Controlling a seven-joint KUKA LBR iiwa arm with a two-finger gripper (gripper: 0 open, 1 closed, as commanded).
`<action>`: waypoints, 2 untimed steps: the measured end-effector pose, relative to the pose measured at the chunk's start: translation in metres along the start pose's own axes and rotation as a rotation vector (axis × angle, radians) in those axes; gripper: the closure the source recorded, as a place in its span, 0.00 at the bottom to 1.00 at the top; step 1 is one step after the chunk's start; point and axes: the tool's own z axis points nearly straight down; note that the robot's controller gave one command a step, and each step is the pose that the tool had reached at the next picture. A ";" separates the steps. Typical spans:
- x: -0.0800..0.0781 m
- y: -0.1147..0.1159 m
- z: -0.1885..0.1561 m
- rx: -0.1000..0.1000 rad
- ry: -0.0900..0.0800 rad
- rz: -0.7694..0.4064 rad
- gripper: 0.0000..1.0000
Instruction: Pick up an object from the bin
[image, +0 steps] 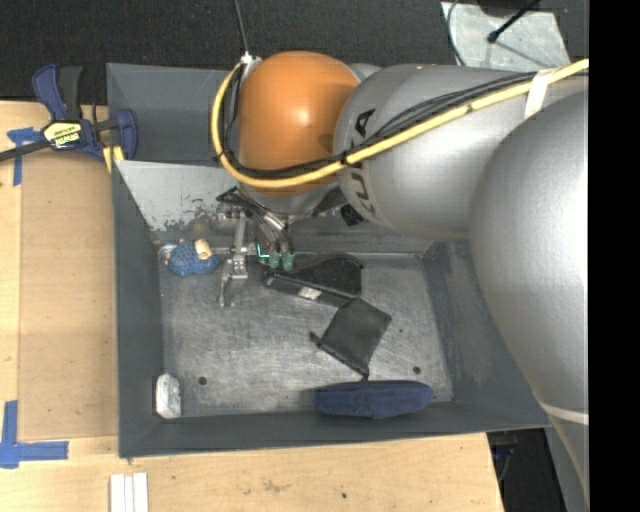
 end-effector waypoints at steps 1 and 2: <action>-0.020 -0.015 0.097 -0.003 -0.008 0.194 0.00; -0.023 -0.008 0.106 0.004 -0.006 0.117 0.00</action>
Offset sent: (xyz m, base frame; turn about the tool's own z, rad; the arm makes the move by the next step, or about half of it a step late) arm 0.0202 -0.0172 -0.1105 0.1982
